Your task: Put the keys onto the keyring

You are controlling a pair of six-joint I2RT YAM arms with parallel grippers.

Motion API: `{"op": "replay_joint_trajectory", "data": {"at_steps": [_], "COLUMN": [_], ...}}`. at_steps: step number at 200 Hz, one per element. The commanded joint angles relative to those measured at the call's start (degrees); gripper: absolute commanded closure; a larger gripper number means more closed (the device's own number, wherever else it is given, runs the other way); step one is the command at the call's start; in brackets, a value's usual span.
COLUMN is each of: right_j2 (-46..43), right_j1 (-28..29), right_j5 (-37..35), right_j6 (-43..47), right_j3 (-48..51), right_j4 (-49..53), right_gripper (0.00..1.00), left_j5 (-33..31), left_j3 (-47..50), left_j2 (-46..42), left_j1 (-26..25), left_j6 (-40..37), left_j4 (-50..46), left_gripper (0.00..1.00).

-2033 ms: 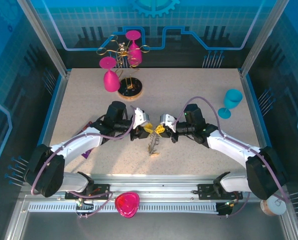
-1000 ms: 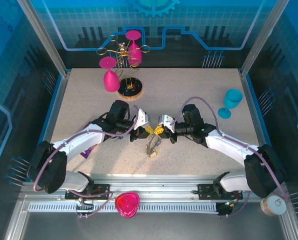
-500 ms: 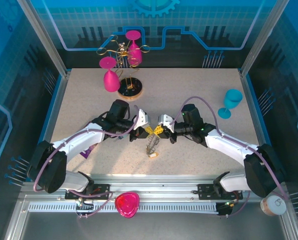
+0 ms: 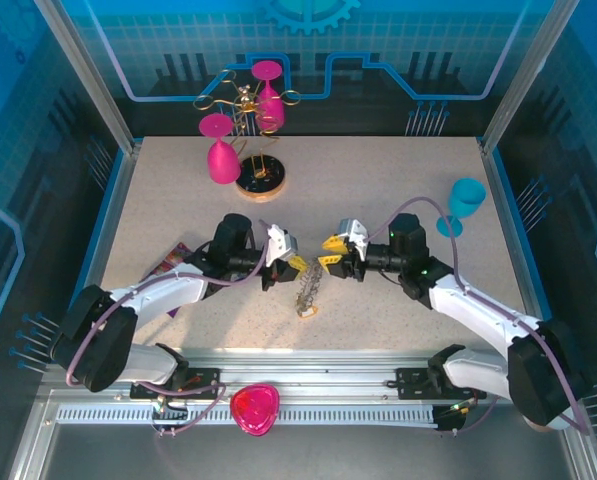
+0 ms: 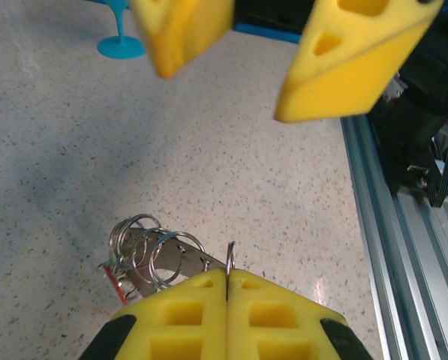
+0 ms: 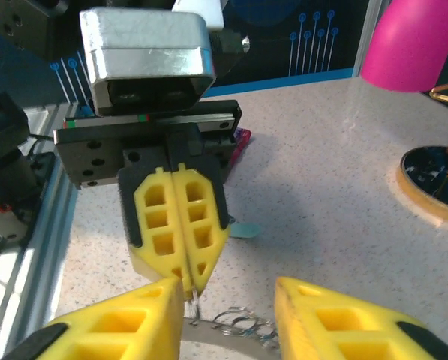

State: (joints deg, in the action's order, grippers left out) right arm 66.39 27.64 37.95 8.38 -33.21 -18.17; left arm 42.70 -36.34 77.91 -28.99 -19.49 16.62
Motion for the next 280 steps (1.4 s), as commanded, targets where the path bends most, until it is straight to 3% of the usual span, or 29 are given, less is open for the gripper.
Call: {"op": "replay_joint_trajectory", "data": {"at_steps": [1,28,81,180,209,226,259,280], "right_j2": [0.1,2.2,7.8,14.1,15.7,16.4,15.8,13.3], "right_j1": [-0.3,0.4,1.7,2.6,2.7,2.7,2.5,2.5], "right_j5": [-1.3,-1.3,2.1,6.3,7.3,8.0,9.2,8.7], "right_j6": [-8.2,-10.9,-12.4,-14.7,-15.8,-16.6,-15.3,-10.3], "right_j3": [4.5,6.2,6.2,5.1,4.7,4.8,4.3,2.7], "right_j4": [-10.2,-14.1,-19.3,-25.4,-27.8,-30.1,-28.1,-19.2], "right_gripper": [0.71,0.77,0.75,0.79,0.87,1.0,1.0,1.0], "left_j5": [0.7,0.8,0.5,0.0,-0.1,-0.2,-2.4,-4.4], "left_j3": [2.7,5.5,8.6,10.1,10.3,10.3,10.3,9.9], "left_j2": [-0.9,-0.2,1.9,3.8,4.4,4.9,3.9,1.5], "left_j1": [-0.3,-0.4,-0.7,-1.1,-1.2,-1.2,-1.1,-1.1], "left_j6": [7.7,12.1,16.5,18.0,18.5,18.8,17.7,14.8], "left_j4": [13.7,20.3,28.8,33.3,34.7,35.4,32.6,26.5], "left_gripper": [1.0,1.0,1.0,1.0,1.0,1.0,1.0,0.82]}}
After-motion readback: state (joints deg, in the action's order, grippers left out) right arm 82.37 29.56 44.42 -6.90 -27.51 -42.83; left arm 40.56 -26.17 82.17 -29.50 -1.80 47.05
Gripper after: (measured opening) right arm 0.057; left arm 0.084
